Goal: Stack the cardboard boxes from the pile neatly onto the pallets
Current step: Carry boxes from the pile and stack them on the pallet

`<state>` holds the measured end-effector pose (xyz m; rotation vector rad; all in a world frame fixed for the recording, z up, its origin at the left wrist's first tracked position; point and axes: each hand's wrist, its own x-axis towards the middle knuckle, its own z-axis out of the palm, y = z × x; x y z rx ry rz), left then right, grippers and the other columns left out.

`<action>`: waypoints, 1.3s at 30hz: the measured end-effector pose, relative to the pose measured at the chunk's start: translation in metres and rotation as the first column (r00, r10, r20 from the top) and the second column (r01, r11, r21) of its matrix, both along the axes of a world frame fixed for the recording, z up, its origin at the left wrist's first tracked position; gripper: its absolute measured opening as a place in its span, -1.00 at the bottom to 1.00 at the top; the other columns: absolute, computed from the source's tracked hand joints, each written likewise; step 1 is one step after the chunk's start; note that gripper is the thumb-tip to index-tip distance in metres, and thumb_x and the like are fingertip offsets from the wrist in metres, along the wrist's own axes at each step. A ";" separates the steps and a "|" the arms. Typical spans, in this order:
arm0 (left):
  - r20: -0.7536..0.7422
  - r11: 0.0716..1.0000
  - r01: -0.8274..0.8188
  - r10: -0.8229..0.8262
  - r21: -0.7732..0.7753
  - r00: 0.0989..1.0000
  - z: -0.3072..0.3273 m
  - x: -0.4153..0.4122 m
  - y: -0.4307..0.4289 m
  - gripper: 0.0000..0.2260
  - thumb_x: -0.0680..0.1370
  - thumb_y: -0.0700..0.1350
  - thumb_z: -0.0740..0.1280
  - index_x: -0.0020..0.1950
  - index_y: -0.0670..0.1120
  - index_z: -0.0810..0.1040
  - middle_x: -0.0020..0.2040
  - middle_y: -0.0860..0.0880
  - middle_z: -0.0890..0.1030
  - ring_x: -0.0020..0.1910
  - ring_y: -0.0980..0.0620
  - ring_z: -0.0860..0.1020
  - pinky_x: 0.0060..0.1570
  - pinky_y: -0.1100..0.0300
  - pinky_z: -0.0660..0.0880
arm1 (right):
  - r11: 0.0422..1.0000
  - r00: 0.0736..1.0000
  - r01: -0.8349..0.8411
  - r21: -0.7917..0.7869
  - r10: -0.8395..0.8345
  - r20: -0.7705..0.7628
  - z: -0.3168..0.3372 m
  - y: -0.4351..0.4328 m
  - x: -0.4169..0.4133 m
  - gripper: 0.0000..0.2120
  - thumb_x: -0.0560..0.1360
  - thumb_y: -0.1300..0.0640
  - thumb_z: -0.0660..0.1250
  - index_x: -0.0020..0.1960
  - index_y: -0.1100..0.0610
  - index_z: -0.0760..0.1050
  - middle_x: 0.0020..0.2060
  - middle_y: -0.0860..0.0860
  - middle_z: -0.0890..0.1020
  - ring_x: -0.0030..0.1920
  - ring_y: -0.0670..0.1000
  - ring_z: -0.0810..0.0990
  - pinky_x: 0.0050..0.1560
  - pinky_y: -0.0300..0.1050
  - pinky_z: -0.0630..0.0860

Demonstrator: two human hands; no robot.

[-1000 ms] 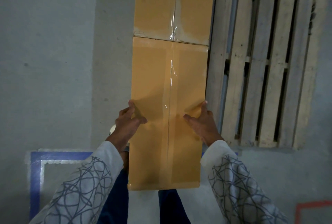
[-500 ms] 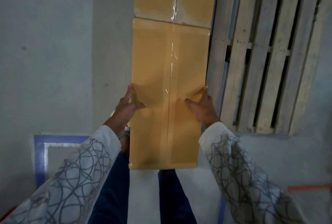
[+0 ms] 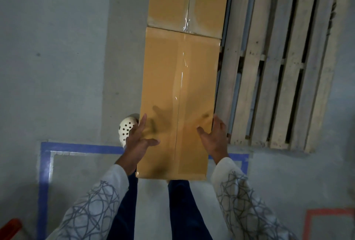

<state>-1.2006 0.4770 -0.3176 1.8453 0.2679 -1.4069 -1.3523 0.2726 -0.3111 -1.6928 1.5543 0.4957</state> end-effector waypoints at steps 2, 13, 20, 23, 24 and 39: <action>0.004 1.000 0.020 -0.020 -0.017 1.000 0.014 -0.009 -0.004 -0.06 0.21 -0.01 0.56 0.38 0.65 0.21 0.66 0.12 0.12 0.64 0.05 0.09 0.57 -0.19 0.15 | 1.000 1.000 -0.012 0.028 0.011 0.020 0.013 0.007 -0.004 -0.22 0.60 -0.14 0.37 0.67 0.01 0.06 0.63 0.10 0.15 0.59 0.16 0.20 0.55 0.17 0.24; -0.015 0.984 -0.071 0.069 -0.161 0.997 0.192 -0.069 -0.033 -0.17 0.47 -0.23 0.54 0.56 0.33 0.25 0.58 0.06 0.28 0.51 0.05 0.26 0.37 0.14 0.26 | 0.940 0.925 -0.340 0.008 0.334 0.180 0.195 0.025 -0.026 -0.26 0.62 -0.14 0.33 0.67 0.02 0.08 0.61 0.09 0.21 0.56 0.15 0.25 0.49 0.18 0.33; -0.003 0.985 -0.110 0.110 -0.136 0.994 0.254 -0.092 -0.022 -0.21 0.49 -0.22 0.51 0.61 0.21 0.26 0.61 -0.06 0.27 0.56 -0.06 0.27 0.28 0.12 0.26 | 0.991 0.960 -0.129 0.047 0.113 0.257 0.253 0.019 -0.047 -0.29 0.63 -0.08 0.34 0.66 0.04 0.11 0.59 0.09 0.24 0.55 0.13 0.28 0.48 0.07 0.30; 0.015 0.986 -0.112 0.115 -0.124 0.993 0.274 -0.089 -0.013 -0.24 0.51 -0.23 0.50 0.61 0.18 0.27 0.60 -0.07 0.28 0.55 -0.09 0.29 0.27 0.09 0.27 | 0.991 0.959 -0.128 0.046 0.112 0.262 0.264 0.019 -0.050 -0.30 0.62 -0.10 0.34 0.66 0.02 0.12 0.58 0.10 0.27 0.54 0.16 0.29 0.47 0.11 0.30; 0.019 0.986 -0.107 0.110 -0.125 0.994 0.280 -0.086 -0.011 -0.24 0.51 -0.23 0.49 0.62 0.17 0.27 0.60 -0.07 0.29 0.55 -0.09 0.29 0.27 0.09 0.27 | 0.992 0.958 -0.116 0.050 0.098 0.269 0.268 0.019 -0.049 -0.30 0.62 -0.10 0.34 0.66 0.02 0.13 0.58 0.10 0.28 0.53 0.16 0.30 0.47 0.11 0.31; -0.001 0.996 -0.015 0.015 -0.091 1.000 0.210 0.057 -0.085 -0.33 0.49 -0.27 0.49 0.56 0.01 0.38 0.43 -0.03 0.48 0.41 -0.04 0.45 0.26 0.09 0.36 | 0.993 0.931 0.116 0.036 -0.121 0.345 0.211 -0.032 0.048 -0.32 0.63 -0.14 0.33 0.65 -0.07 0.12 0.58 0.04 0.28 0.54 0.12 0.30 0.50 0.15 0.31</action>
